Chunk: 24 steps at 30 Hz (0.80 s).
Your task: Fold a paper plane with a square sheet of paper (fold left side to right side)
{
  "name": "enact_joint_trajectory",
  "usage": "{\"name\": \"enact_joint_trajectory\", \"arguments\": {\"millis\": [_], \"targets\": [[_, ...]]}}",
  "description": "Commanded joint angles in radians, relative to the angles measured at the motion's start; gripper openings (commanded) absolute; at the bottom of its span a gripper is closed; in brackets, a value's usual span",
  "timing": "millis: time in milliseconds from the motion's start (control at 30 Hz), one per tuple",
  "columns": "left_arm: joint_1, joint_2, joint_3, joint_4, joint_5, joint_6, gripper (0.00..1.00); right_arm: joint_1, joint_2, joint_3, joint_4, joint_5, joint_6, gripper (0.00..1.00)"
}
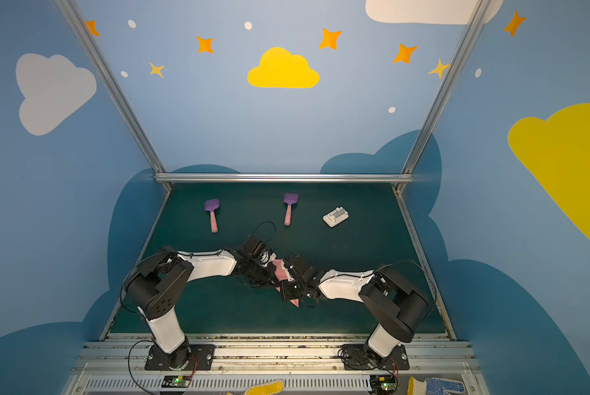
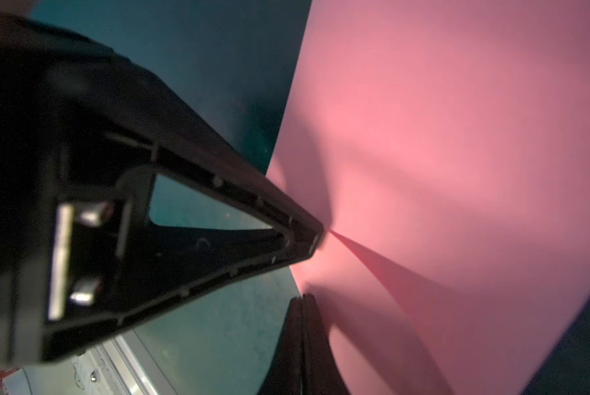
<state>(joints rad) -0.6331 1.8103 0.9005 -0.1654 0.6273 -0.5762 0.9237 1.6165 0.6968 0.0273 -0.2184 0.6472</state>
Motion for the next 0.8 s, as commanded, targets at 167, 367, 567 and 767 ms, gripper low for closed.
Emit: {"name": "enact_joint_trajectory", "arguments": {"millis": [167, 367, 567, 767], "targets": [[-0.016, 0.06, -0.021, -0.04, -0.071, 0.003, 0.04, -0.005, -0.068, -0.119, -0.034, 0.023, 0.023, 0.0], [-0.017, 0.056, -0.02, -0.047, -0.072, 0.002, 0.04, -0.005, -0.151, -0.216, -0.044, 0.051, 0.059, 0.0], [-0.017, 0.056, -0.017, -0.048, -0.074, -0.003, 0.04, -0.016, -0.25, -0.32, -0.079, 0.091, 0.115, 0.0], [-0.017, 0.065, -0.018, -0.053, -0.079, -0.026, 0.04, -0.089, -0.438, -0.408, -0.182, 0.147, 0.207, 0.0]]}}
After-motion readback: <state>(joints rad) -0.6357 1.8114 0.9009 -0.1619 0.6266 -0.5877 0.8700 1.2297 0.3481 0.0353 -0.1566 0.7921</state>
